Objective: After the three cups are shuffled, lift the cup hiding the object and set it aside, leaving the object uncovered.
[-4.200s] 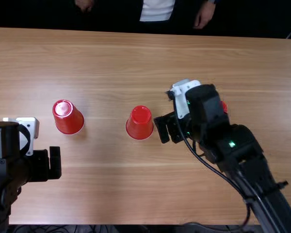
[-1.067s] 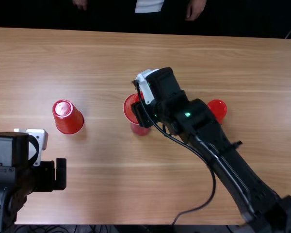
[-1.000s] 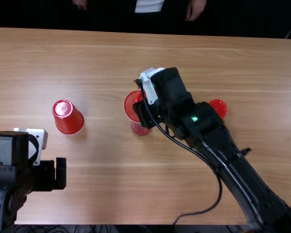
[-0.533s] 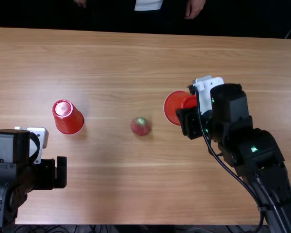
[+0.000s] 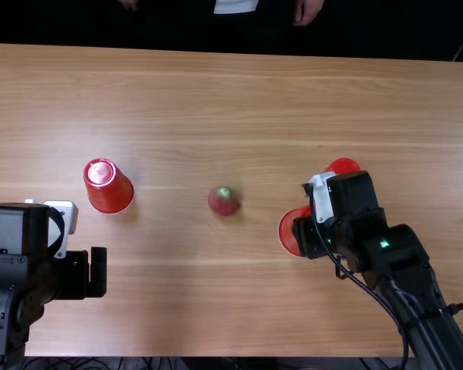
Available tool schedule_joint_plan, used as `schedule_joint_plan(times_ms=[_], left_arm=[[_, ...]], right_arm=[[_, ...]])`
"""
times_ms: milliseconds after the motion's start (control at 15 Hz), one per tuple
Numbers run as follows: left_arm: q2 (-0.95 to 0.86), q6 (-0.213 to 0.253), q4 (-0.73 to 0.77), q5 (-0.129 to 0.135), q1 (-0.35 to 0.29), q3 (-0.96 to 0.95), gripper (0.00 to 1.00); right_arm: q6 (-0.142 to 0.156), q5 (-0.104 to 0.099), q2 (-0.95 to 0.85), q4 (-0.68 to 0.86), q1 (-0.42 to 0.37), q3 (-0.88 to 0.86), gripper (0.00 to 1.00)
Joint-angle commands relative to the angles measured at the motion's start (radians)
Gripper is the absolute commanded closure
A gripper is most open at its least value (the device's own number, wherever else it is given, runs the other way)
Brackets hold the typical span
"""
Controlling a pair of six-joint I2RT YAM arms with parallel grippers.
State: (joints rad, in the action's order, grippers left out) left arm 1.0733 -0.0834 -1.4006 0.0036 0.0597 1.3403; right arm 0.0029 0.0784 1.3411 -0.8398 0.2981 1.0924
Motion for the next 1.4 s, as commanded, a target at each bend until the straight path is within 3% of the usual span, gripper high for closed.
schedule_joint_plan(times_ms=[0,133,267,467,533,1067,1333], left_arm=[[0.004,-0.001,0.0,-0.004,0.011,-0.006,0.0],[0.005,-0.001,0.0,-0.004,0.011,-0.007,0.0],[0.008,-0.001,0.0,-0.004,0.011,-0.007,0.0],[0.019,-0.001,0.0,-0.004,0.009,-0.007,0.0],[0.02,-0.001,0.0,-0.004,0.011,-0.006,0.0],[0.019,-0.001,0.0,-0.004,0.009,-0.009,0.0],[0.014,-0.001,0.0,-0.004,0.009,-0.009,0.0]], right_arm=[[0.003,-0.001,-0.019,0.007,-0.008,-0.034,0.91],[0.005,0.001,-0.005,0.009,-0.002,-0.052,0.89],[0.008,0.003,0.041,0.02,0.013,-0.058,0.77],[0.01,0.004,0.061,0.058,0.03,-0.066,0.07],[0.01,0.004,0.064,0.067,0.03,-0.066,0.0],[-0.001,0.001,0.046,0.093,0.018,0.06,0.0],[-0.003,-0.005,-0.074,0.06,-0.013,0.167,0.0]])
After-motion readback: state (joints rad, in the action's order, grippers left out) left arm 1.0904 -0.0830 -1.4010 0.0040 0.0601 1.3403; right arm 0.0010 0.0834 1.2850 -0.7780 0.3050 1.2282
